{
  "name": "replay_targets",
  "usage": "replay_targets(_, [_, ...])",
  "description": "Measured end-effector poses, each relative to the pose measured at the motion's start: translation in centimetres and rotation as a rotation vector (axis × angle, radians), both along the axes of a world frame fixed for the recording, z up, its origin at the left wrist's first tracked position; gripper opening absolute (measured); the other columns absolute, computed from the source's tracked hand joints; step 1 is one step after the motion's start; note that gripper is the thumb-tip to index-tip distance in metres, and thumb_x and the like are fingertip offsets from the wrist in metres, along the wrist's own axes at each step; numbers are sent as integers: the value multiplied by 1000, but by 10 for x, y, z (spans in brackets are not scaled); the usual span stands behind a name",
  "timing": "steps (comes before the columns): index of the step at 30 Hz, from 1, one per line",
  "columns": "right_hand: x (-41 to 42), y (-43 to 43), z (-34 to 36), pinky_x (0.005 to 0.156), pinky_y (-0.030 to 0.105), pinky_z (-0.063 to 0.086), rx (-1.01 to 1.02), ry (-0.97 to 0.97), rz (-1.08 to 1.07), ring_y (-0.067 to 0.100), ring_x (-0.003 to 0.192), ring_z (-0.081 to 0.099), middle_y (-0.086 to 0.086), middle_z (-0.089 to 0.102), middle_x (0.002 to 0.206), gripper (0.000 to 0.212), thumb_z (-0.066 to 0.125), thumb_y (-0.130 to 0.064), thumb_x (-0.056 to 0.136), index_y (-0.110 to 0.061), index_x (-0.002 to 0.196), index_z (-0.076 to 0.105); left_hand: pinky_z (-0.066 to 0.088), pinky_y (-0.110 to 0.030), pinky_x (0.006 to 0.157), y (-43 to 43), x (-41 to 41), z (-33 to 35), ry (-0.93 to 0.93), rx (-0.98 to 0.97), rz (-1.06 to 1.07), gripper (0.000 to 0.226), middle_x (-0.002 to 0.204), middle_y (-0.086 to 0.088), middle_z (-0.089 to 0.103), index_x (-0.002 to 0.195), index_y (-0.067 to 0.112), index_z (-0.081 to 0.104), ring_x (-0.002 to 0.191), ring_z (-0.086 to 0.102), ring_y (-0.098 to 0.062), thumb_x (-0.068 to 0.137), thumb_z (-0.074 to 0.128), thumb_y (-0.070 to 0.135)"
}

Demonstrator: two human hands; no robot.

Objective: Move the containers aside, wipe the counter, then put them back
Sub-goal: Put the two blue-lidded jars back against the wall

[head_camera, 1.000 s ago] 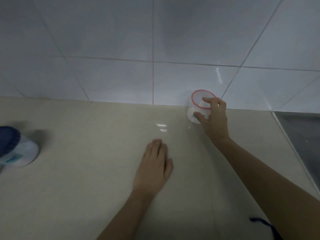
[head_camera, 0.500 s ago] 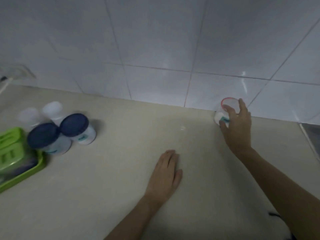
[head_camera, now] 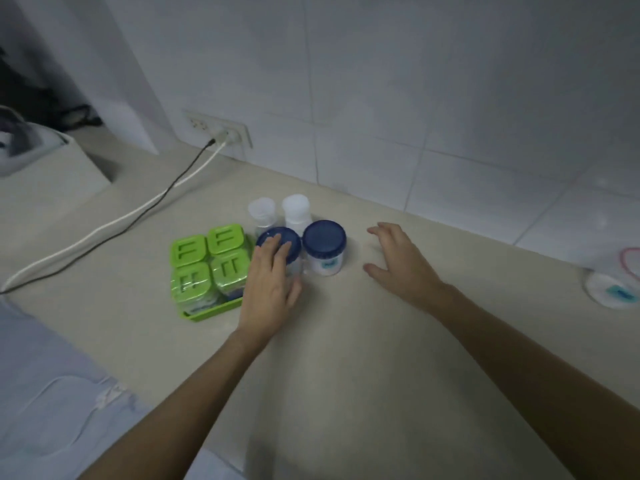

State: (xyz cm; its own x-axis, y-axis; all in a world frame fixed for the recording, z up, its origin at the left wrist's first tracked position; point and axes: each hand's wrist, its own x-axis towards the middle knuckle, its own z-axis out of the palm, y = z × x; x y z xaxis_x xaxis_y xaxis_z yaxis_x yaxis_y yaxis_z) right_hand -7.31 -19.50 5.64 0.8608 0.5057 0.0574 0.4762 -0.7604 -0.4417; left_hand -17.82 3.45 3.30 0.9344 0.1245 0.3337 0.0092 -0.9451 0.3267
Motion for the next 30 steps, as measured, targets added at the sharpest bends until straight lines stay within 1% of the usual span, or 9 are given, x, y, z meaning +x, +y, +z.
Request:
replay_targets(3, [20, 49, 6, 93, 40, 45, -2, 38, 8, 29, 115, 48, 10, 44, 130, 55, 68, -29, 77, -11, 123, 45, 32, -43, 110, 46, 23, 3, 69, -90, 139, 70, 140, -23, 40, 132, 4, 43, 130, 36, -37, 75, 53, 44])
replay_targets(6, [35, 81, 6, 79, 36, 46, -27, 95, 36, 27, 101, 50, 8, 45, 118, 53, 74, -30, 67, -13, 109, 46, 40, -38, 100, 59, 38, -1, 151, -206, 153, 78, 125, -17, 52, 124, 7, 50, 117, 48, -34, 64, 50, 57])
replay_targets(10, [43, 101, 3, 78, 39, 49, -13, 212, 30, 23, 94, 52, 2, 46, 112, 57, 78, -30, 61, -16, 104, 44, 45, -44, 90, 53, 48, -5, 144, -314, 177, 74, 112, -14, 58, 118, 8, 54, 103, 53, -33, 60, 63, 53])
replay_targets(16, [35, 90, -10, 75, 40, 51, -39, 144, 29, 23, 97, 50, -1, 47, 113, 56, 77, -30, 56, -21, 100, 44, 49, -39, 81, 48, 48, -14, 59, -274, 151, 67, 110, -11, 56, 113, 14, 56, 100, 52, -30, 57, 77, 44])
replay_targets(18, [30, 72, -9, 76, 38, 51, -18, 125, -12, 21, 98, 50, -2, 47, 116, 56, 78, -34, 58, -23, 101, 43, 48, -32, 86, 40, 45, -16, 43, -292, 71, 67, 114, -11, 54, 115, 13, 57, 104, 53, -29, 58, 80, 40])
replay_targets(20, [25, 48, -6, 77, 39, 50, -2, 120, -58, 21, 98, 50, -3, 46, 117, 56, 77, -36, 60, -25, 104, 43, 37, -20, 90, 29, 42, -14, 82, -323, -60, 67, 117, -7, 52, 114, 14, 58, 108, 50, -23, 56, 77, 44])
replay_targets(23, [18, 0, 1, 78, 40, 51, -2, 138, -134, 22, 98, 51, -4, 46, 118, 56, 76, -36, 62, -26, 107, 43, 30, -8, 84, -3, 45, -11, 168, -389, -224, 64, 113, 0, 49, 108, 19, 57, 106, 46, -14, 55, 75, 48])
replay_targets(25, [13, -41, 5, 78, 39, 51, -47, 134, -184, 21, 99, 51, -4, 46, 121, 57, 75, -36, 63, -26, 109, 43, 32, -8, 83, -40, 52, -10, 198, -446, -269, 60, 112, 4, 47, 107, 22, 57, 106, 46, -11, 57, 83, 40])
replay_targets(30, [3, -146, 14, 77, 36, 49, -147, 145, -360, 23, 101, 54, -1, 47, 124, 64, 76, -37, 64, -23, 118, 44, 43, -24, 88, -141, 82, -11, 251, -567, -366, 61, 113, 4, 46, 108, 20, 59, 108, 49, -13, 56, 88, 31])
